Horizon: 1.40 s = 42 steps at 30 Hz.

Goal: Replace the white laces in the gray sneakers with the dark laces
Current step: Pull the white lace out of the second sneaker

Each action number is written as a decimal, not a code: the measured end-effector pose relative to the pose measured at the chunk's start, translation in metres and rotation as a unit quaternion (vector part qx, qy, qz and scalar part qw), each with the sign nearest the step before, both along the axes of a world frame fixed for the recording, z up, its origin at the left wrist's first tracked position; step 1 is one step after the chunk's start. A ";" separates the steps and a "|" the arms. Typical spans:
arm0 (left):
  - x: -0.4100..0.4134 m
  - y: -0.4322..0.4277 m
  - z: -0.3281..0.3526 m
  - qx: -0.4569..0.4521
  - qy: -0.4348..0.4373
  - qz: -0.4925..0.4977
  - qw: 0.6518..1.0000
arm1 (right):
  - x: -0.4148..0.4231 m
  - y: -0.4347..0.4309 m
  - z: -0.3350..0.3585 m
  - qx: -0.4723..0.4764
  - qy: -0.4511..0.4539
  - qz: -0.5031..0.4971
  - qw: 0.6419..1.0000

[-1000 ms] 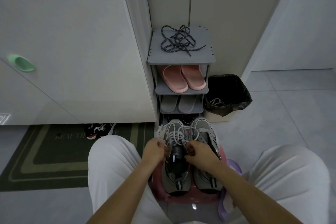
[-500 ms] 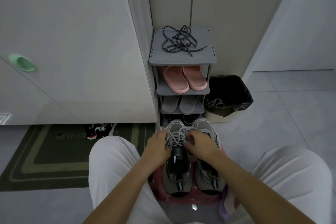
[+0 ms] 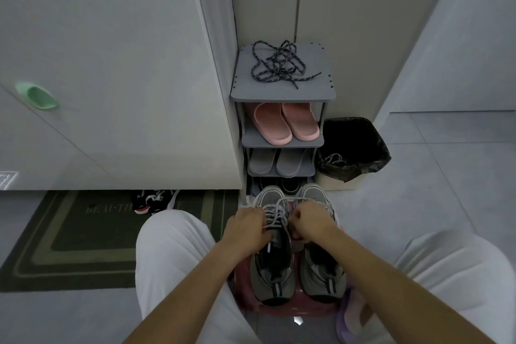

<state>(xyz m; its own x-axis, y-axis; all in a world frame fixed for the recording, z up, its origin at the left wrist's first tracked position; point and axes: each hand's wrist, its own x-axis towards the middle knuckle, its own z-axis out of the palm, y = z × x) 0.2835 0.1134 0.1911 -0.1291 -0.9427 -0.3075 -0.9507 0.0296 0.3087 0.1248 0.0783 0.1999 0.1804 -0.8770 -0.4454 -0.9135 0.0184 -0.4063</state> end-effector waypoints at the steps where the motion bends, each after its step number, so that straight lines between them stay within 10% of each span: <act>1: 0.000 0.001 0.000 0.007 0.027 0.017 0.999 | 0.003 0.004 -0.004 0.039 -0.007 -0.002 0.999; 15: -0.005 0.012 -0.006 0.059 0.201 0.109 0.972 | 0.009 0.007 -0.008 0.031 -0.055 -0.030 0.998; 42: 0.000 0.012 -0.010 0.085 0.229 0.137 0.960 | -0.004 0.003 -0.025 0.087 -0.181 -0.165 0.966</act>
<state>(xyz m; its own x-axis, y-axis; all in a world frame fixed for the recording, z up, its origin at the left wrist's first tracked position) 0.2834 0.1257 0.1812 -0.0424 -0.9020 -0.4297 -0.6787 -0.2896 0.6749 0.1203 0.0817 0.1749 0.0751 -0.8304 -0.5522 -0.6455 0.3815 -0.6616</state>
